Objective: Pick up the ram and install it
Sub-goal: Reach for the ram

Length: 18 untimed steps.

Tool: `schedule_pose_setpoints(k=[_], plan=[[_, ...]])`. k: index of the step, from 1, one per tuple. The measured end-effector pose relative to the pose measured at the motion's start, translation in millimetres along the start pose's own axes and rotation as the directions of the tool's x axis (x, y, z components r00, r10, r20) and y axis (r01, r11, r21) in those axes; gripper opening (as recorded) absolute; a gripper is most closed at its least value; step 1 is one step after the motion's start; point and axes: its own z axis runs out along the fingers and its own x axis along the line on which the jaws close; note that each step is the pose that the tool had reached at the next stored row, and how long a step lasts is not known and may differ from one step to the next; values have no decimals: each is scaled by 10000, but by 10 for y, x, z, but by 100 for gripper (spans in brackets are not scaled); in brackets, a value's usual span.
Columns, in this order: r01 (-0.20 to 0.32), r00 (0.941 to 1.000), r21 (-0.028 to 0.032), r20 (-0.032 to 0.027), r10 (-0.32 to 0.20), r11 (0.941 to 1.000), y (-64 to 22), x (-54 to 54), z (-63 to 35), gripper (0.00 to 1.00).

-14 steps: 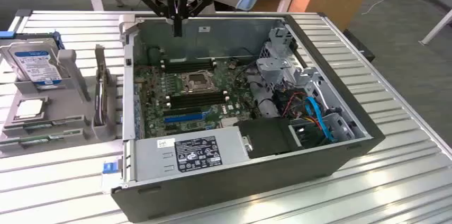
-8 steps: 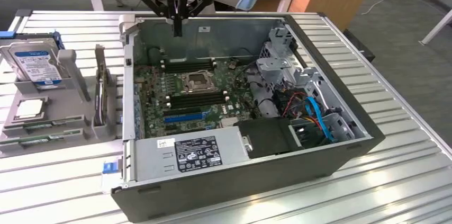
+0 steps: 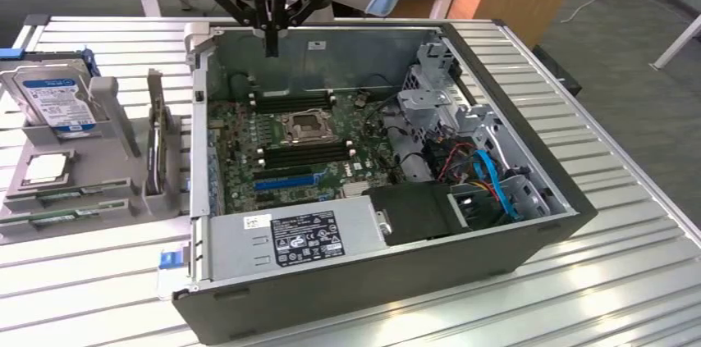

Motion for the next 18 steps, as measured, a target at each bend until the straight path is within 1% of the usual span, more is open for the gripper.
schedule_pose_setpoints(k=[18], plan=[[0,10000,0,0,0,10000,-7,143,0,10]])
